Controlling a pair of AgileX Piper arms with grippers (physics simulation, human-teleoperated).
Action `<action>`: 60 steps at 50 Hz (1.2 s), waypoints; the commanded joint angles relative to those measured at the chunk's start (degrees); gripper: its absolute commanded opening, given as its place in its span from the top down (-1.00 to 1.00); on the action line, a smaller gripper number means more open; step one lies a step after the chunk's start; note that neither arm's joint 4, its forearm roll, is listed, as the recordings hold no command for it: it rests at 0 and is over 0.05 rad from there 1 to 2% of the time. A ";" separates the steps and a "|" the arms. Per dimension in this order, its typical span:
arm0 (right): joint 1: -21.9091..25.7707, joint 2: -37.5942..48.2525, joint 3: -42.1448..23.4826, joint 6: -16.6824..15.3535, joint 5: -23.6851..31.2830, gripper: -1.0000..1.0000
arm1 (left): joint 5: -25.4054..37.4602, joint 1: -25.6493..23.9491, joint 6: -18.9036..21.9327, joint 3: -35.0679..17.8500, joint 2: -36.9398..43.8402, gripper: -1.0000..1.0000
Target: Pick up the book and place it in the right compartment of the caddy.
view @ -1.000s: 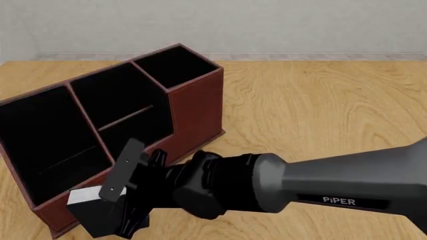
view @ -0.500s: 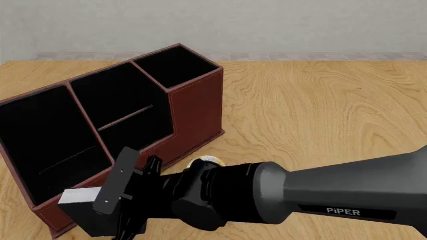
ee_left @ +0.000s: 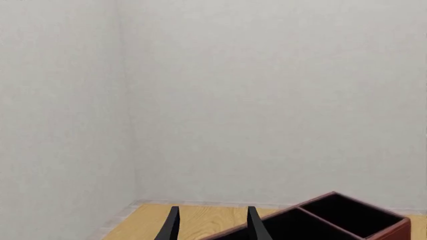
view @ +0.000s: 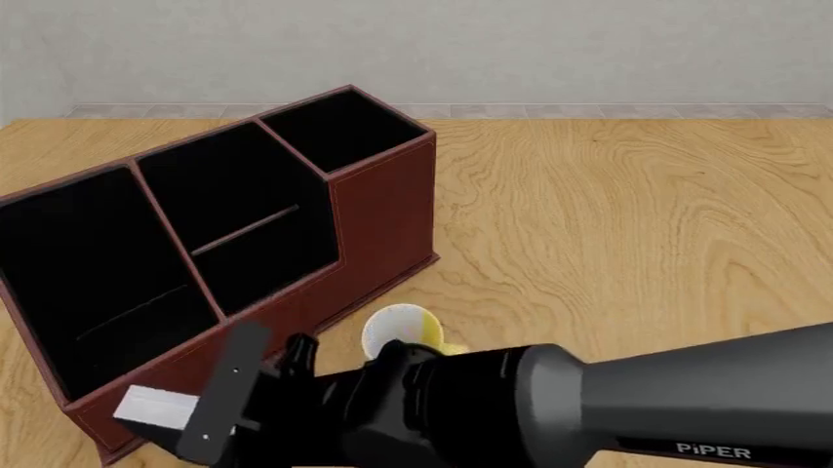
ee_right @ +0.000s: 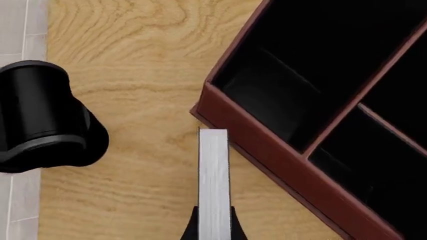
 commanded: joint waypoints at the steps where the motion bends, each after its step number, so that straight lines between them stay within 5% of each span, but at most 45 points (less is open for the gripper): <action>1: 1.06 -3.47 3.34 0.77 0.56 1.00 | 0.79 -0.37 -0.20 -1.35 0.00 -1.00; 30: 4.24 -18.56 8.03 -1.87 8.10 1.00 | 3.37 -1.90 -0.78 -5.63 0.00 -1.00; 60: 4.31 -31.29 -2.33 -0.77 25.67 1.00 | 7.77 -2.71 -2.25 -10.06 0.00 -1.00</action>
